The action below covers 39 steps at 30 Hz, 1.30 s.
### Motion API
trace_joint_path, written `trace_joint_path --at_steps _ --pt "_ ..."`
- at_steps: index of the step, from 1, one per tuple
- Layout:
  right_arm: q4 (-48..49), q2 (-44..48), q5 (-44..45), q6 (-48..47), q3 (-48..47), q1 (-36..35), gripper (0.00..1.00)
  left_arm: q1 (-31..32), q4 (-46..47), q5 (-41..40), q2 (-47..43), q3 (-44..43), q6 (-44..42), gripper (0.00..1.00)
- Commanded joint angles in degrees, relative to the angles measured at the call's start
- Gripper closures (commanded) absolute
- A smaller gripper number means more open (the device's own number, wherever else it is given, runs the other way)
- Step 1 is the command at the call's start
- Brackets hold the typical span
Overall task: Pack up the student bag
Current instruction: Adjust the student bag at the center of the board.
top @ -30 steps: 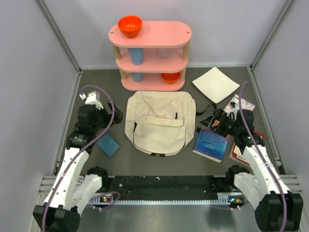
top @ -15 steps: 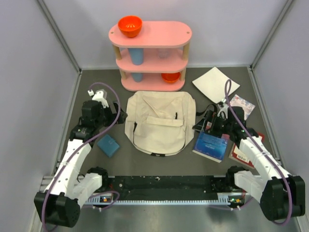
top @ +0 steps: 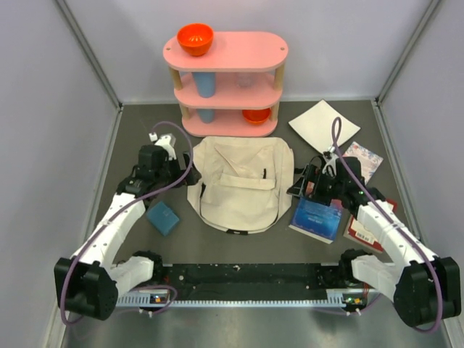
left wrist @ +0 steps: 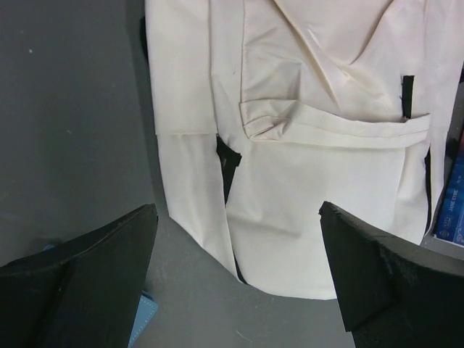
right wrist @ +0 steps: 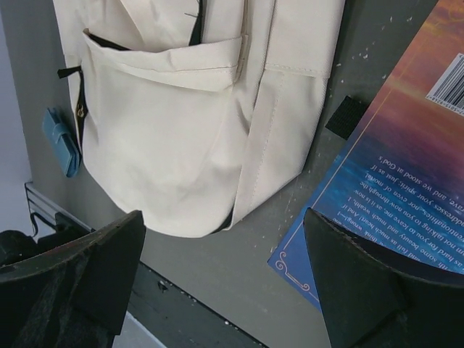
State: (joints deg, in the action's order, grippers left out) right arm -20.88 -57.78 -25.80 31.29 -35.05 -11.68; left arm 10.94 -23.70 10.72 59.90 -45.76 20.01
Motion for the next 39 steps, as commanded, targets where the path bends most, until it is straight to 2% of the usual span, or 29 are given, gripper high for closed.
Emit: trace_joint_path --at_steps 1,4,14,19,25,36,39 --pt "-0.1 -0.8 2.1 2.5 -3.7 -1.9 0.12 5.1 -0.9 -5.6 3.6 -5.2 -0.8 0.02" --pt "-0.2 -0.4 4.3 3.4 -3.9 -4.4 0.14 6.8 -1.2 -7.6 5.6 -5.4 -0.6 0.02" --pt "3.1 -6.3 5.5 5.7 -1.7 -6.7 0.14 8.1 1.3 -2.1 13.0 -4.1 2.0 0.06" --pt "3.4 -10.9 4.4 5.6 -4.7 -6.8 0.13 8.0 0.2 -9.7 13.3 -3.3 2.6 0.04" --pt "3.4 -14.6 5.4 5.5 -7.2 -8.2 0.08 6.0 -0.4 -12.1 16.2 -4.5 2.4 0.02" --pt "3.5 -17.0 10.2 7.6 -8.5 -9.1 0.07 4.4 0.6 -11.0 21.8 -6.5 2.8 0.02" --pt "3.8 -18.4 11.2 8.3 -8.6 -9.3 0.08 4.4 1.4 -8.1 23.9 -6.7 3.0 0.03"
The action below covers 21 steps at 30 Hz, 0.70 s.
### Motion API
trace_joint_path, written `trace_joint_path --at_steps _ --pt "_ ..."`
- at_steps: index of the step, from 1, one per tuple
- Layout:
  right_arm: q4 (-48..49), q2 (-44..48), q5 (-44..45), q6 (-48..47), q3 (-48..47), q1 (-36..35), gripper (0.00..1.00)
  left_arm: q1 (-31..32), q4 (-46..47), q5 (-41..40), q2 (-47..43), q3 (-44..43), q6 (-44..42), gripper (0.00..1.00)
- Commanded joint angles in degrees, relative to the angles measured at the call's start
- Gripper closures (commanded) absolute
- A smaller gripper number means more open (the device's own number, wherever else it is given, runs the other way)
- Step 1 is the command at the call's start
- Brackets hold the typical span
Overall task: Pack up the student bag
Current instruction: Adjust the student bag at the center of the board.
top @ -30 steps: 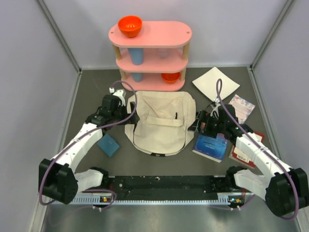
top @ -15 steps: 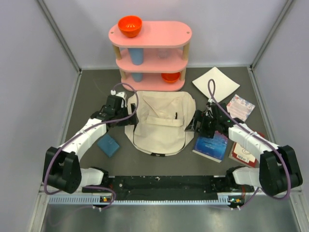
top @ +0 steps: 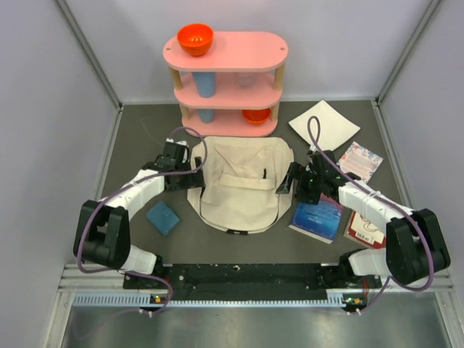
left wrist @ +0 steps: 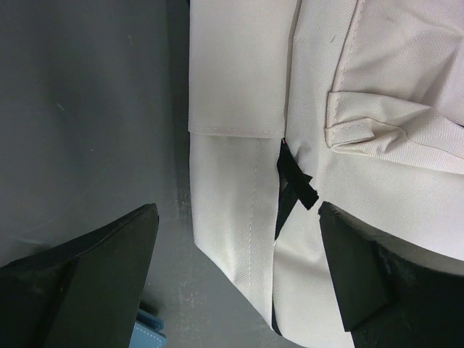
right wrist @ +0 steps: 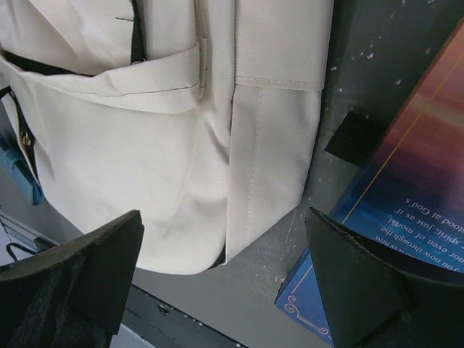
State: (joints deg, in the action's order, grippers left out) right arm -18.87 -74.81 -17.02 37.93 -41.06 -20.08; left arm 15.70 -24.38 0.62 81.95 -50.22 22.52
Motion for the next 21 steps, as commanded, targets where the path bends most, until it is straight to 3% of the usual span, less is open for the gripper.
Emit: trace_joint_path --at_steps 1,12,15,16,19,21 --pt "2.3 -2.4 2.3 1.8 -2.6 -1.0 0.08 -0.4 2.1 1.8 2.6 -2.3 0.7 0.03" --pt "5.0 -11.0 5.2 2.5 -5.4 -4.1 0.27 -0.6 5.6 3.4 5.8 2.5 1.5 0.06" --pt "5.1 -12.2 7.5 3.5 -5.3 -5.0 0.34 -0.6 7.9 6.5 6.6 3.6 1.8 0.10" --pt "5.6 -12.5 7.7 3.6 -5.2 -5.1 0.42 -0.6 8.4 7.3 6.8 3.8 2.1 0.12" --pt "5.6 -13.6 8.7 3.4 -5.9 -5.0 0.52 -0.6 10.0 11.8 7.3 4.7 2.4 0.27" --pt "5.7 -14.1 8.9 2.2 -6.5 -5.1 0.56 -0.6 10.7 14.2 6.9 5.8 3.0 0.43"
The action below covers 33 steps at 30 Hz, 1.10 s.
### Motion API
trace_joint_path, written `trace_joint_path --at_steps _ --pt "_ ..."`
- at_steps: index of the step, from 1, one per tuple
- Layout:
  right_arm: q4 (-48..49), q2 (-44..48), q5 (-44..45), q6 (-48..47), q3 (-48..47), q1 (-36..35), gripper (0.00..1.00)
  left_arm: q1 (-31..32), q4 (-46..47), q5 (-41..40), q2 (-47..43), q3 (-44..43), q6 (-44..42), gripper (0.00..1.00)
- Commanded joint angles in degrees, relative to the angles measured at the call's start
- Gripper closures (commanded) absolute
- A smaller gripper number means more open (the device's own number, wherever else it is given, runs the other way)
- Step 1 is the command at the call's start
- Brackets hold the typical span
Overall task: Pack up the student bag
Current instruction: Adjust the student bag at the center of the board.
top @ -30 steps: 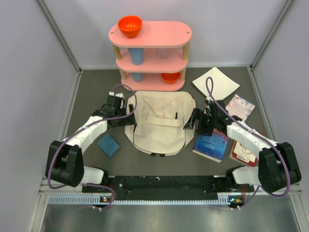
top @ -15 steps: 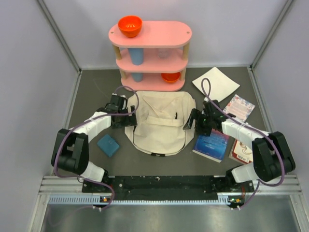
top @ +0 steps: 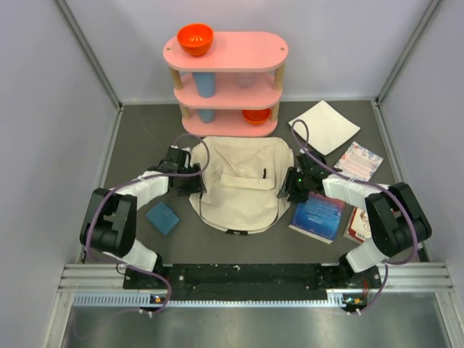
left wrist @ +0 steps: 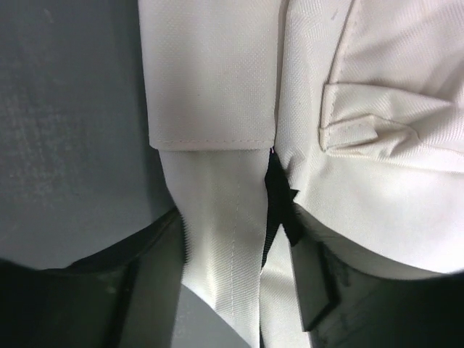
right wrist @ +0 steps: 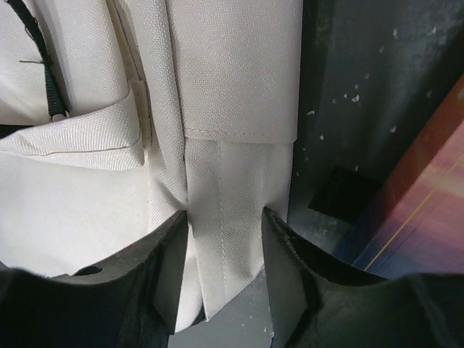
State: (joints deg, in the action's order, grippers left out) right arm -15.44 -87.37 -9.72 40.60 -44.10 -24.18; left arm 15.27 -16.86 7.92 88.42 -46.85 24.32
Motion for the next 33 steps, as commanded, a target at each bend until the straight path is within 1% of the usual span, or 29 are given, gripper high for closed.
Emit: trace_joint_path --at_steps 1,2,3,4,6,9,11,12,13,14,15,16,17,18,19,20,21,22,23,24,27,31,33 --pt "2.3 -1.7 1.6 -0.8 -4.1 -1.0 0.60 -0.1 3.5 7.5 0.0 3.1 1.4 0.47" --pt "2.1 -1.7 1.7 -1.5 -4.4 -0.9 0.60 -0.1 3.9 7.9 -0.5 3.8 1.8 0.49" --pt "2.2 -2.2 1.6 -2.0 -4.8 -1.0 0.67 -0.1 4.1 8.9 -1.8 5.1 2.2 0.64" --pt "2.3 -2.4 1.5 -2.5 -5.6 -1.0 0.79 -0.1 4.4 9.5 -2.6 5.9 2.4 0.69" --pt "1.9 -2.8 1.2 -3.2 -6.3 -1.0 0.80 -0.1 4.6 10.5 -5.3 8.3 3.0 0.76" --pt "1.6 -3.7 0.8 -4.1 -7.9 -1.0 0.78 -0.1 3.9 10.9 -9.6 11.2 4.2 0.76" --pt "1.5 -4.4 1.4 -4.6 -9.0 -1.0 0.74 0.0 3.3 11.7 -11.8 13.2 4.7 0.75" --pt "1.1 -4.8 1.5 -4.8 -9.4 -1.0 0.69 0.1 3.0 11.7 -13.8 13.8 4.9 0.70" --pt "0.9 -5.2 1.3 -4.9 -10.4 -1.0 0.68 0.1 2.2 12.1 -14.8 14.2 4.9 0.55" --pt "0.4 -6.0 1.2 -5.3 -10.8 -1.0 0.67 0.1 1.8 11.9 -15.6 14.9 4.9 0.45" --pt "0.1 -6.1 1.1 -5.4 -11.3 -0.9 0.63 0.1 1.2 11.5 -17.0 14.9 4.8 0.39" --pt "-0.5 -6.1 1.3 -5.4 -11.8 -1.0 0.60 0.1 0.3 11.0 -17.5 14.9 4.5 0.35" --pt "-0.9 -5.0 1.4 -5.4 -12.0 -1.0 0.58 0.1 -0.5 9.3 -18.2 14.2 4.3 0.27" --pt "-1.2 -4.0 1.6 -5.6 -11.9 -1.0 0.52 0.1 -1.3 8.1 -19.2 13.6 3.8 0.24" --pt "-1.4 -2.4 3.1 -5.7 -11.4 -1.0 0.49 0.1 -2.8 6.9 -19.6 13.0 3.5 0.22" --pt "-2.1 0.7 4.8 -5.9 -11.0 -1.4 0.45 0.0 -3.3 3.8 -20.0 11.7 3.1 0.18" --pt "-2.9 2.5 6.9 -5.9 -10.8 -2.0 0.38 0.0 -3.5 2.5 -20.2 11.1 2.6 0.17" --pt "-3.4 4.0 9.3 -5.9 -10.1 -2.7 0.36 0.0 -3.7 0.7 -20.2 10.4 2.3 0.17" --pt "-3.9 5.4 9.5 -6.1 -9.8 -4.4 0.35 0.0 -4.1 -2.5 -20.0 8.8 2.1 0.16" --pt "-4.1 7.8 11.5 -5.8 -9.3 -5.7 0.32 0.0 -4.4 -4.3 -19.7 8.0 1.5 0.11" --pt "-4.4 10.4 12.9 -3.8 -7.9 -9.6 0.31 -0.1 -4.5 -9.4 -17.5 5.1 0.9 0.09" --pt "-3.5 10.7 12.1 -0.3 -5.3 -13.9 0.31 -0.3 -3.9 -9.2 -13.5 2.3 0.6 0.09" --pt "0.0 10.7 10.0 1.8 -4.3 -15.1 0.32 -0.4 -3.4 -9.2 -11.3 1.7 0.7 0.09"
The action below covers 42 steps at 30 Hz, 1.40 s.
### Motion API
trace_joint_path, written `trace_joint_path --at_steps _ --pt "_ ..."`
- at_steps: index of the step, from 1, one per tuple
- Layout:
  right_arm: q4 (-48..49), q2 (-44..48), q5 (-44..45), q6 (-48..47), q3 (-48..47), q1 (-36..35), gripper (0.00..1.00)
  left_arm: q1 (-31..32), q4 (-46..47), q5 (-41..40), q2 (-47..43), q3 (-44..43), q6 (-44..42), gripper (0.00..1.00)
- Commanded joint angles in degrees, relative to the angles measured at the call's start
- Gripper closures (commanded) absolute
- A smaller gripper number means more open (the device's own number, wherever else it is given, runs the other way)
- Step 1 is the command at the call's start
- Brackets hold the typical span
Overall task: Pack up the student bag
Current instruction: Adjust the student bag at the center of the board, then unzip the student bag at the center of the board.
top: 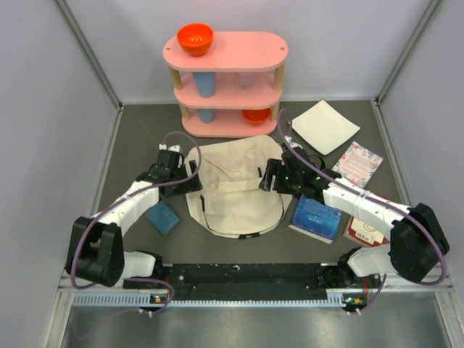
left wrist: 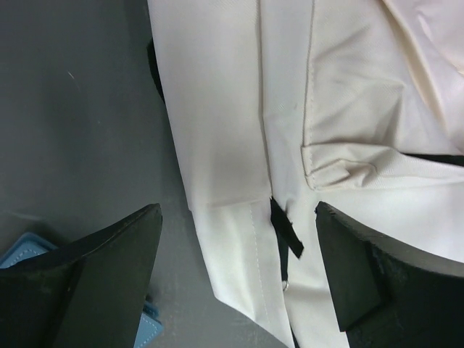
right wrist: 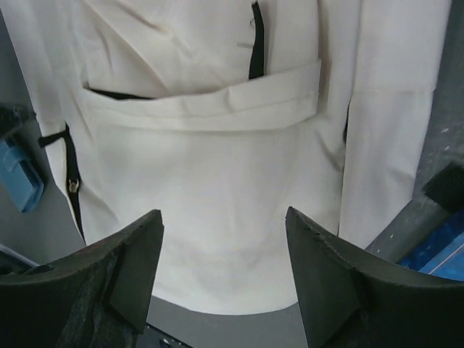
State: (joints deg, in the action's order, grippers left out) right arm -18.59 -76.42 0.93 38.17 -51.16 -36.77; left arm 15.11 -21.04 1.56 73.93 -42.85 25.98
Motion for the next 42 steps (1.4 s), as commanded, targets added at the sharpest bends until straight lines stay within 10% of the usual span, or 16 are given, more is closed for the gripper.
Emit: trace_joint_path --at_steps 1,13,25,42 --pt "4.2 -0.2 -0.8 4.8 3.4 -4.4 0.32 -0.5 1.1 -2.2 3.8 -2.3 -0.9 0.09" --pt "20.6 -8.4 -4.7 12.4 0.6 -15.5 0.50 -4.1 10.0 8.2 10.4 1.5 0.7 0.25" --pt "26.9 -26.9 -8.7 16.4 -12.4 -18.9 0.57 -4.8 12.9 14.3 11.9 4.2 1.6 0.83" --pt "22.2 -37.2 -5.3 18.7 -18.1 -20.4 0.65 -5.7 11.5 14.4 8.7 4.4 0.9 0.98"
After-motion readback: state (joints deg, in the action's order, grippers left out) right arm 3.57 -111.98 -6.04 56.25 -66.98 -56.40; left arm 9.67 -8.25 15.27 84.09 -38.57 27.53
